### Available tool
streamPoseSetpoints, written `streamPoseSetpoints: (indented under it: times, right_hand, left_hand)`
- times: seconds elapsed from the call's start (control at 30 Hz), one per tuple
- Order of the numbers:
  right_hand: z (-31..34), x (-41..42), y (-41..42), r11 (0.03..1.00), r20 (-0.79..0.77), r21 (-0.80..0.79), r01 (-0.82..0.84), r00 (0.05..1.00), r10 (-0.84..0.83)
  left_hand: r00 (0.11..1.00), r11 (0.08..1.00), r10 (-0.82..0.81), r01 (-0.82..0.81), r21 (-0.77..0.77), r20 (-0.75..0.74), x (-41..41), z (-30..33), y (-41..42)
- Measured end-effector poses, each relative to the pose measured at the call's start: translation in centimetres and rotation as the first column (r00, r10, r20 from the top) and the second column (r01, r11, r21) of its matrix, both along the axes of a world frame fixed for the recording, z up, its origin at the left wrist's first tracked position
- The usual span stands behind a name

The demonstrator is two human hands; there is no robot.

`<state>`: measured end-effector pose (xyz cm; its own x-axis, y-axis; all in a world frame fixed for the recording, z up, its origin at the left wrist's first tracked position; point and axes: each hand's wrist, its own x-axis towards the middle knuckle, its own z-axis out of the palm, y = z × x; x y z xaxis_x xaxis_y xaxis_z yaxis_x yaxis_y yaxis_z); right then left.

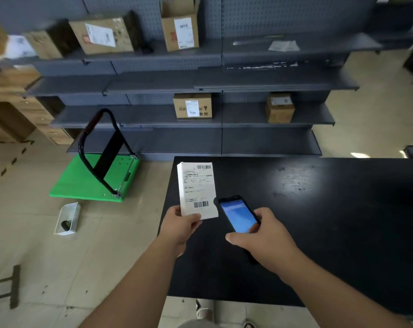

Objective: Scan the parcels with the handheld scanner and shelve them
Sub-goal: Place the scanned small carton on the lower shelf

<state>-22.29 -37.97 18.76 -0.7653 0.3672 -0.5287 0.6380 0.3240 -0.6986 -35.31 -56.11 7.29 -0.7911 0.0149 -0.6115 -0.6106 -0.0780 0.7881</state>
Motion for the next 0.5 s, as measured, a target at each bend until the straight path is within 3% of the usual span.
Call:
streamPoseSetpoints:
  times: [0.27, 0.5]
  right_hand:
    - [3.6, 3.4, -0.3, 0.990, -0.019, 0.073, -0.119, 0.993, 0.120]
    - [6.8, 3.6, -1.6, 0.980, -0.005, 0.090, -0.177, 0.984, 0.178]
  left_hand:
    - [0.978, 0.992, -0.100, 0.082, -0.098, -0.185, 2.9, 3.2, 0.3]
    - [0.936, 0.995, -0.071, 0.042, -0.090, -0.343, 1.2, 6.4, -0.8]
